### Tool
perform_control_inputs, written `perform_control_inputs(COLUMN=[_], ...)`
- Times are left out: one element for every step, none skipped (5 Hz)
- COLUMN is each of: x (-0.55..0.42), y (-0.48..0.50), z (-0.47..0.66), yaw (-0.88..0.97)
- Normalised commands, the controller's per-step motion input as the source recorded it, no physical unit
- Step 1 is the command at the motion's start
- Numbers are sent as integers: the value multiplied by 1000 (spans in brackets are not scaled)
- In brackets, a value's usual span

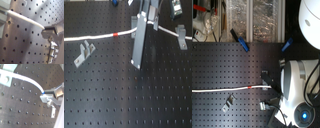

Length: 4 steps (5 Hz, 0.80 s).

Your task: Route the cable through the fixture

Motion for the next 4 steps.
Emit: perform_control_inputs(x=[-3, 2, 1, 8], y=[6, 3, 1, 28], z=[209, 163, 54, -1], yaw=[-1000, -763, -117, 0])
